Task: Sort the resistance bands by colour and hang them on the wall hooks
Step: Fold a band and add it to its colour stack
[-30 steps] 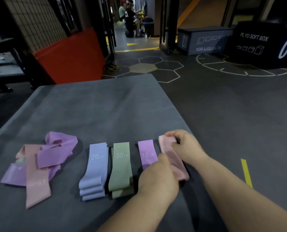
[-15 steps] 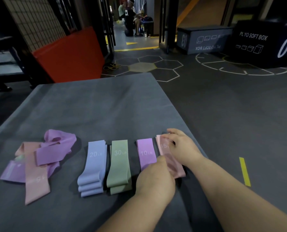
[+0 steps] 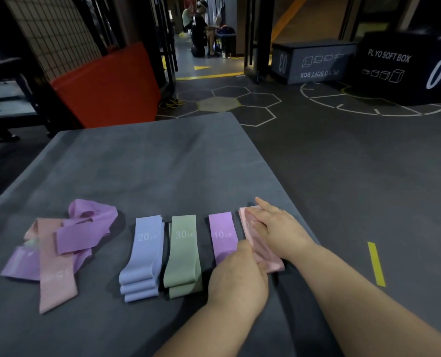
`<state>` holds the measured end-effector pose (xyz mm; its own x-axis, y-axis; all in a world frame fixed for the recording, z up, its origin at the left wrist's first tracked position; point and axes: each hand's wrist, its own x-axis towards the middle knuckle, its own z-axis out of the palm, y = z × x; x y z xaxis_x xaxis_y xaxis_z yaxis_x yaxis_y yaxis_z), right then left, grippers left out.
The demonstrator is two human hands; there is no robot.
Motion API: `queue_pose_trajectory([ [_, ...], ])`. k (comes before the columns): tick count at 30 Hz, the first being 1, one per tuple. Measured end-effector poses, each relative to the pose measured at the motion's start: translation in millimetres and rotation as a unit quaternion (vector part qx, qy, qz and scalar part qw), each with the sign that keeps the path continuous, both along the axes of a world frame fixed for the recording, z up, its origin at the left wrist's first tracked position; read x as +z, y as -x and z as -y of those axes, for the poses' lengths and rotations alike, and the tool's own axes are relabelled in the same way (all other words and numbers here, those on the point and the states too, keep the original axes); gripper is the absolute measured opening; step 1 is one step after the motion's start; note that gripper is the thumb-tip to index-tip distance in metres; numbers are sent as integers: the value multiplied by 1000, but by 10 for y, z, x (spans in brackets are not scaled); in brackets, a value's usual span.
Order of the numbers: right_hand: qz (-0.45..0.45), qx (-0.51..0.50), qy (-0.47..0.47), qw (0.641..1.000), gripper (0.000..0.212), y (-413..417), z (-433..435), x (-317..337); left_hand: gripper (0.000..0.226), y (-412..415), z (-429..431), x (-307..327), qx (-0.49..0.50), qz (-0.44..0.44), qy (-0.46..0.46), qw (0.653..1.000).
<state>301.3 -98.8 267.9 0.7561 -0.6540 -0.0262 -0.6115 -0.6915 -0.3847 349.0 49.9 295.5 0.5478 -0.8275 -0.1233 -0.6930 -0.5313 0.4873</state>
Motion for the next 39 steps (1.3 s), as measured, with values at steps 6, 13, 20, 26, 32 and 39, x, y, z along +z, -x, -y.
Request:
queue_pose_trajectory([
  [6, -9, 7, 11, 1000, 40, -4, -6, -9, 20, -7, 5, 5, 11, -13, 0, 1000],
  [13, -25, 12, 35, 999, 42, 1, -17, 14, 19, -4, 20, 56, -4, -2, -24, 1000],
  [20, 18, 5, 6, 1000, 44, 26, -37, 45, 20, -24, 40, 76, -15, -4, -32, 999],
  [26, 53, -6, -35, 998, 45, 36, -15, 53, 24, -72, 56, 67, -20, 0, -17, 1000],
  [32, 45, 3, -59, 997, 46, 42, 21, 26, 21, -80, 59, 76, -39, 28, -18, 999],
  [39, 18, 28, -13, 999, 47, 33, 26, 1, 22, -77, 100, 70, -54, 40, -41, 997],
])
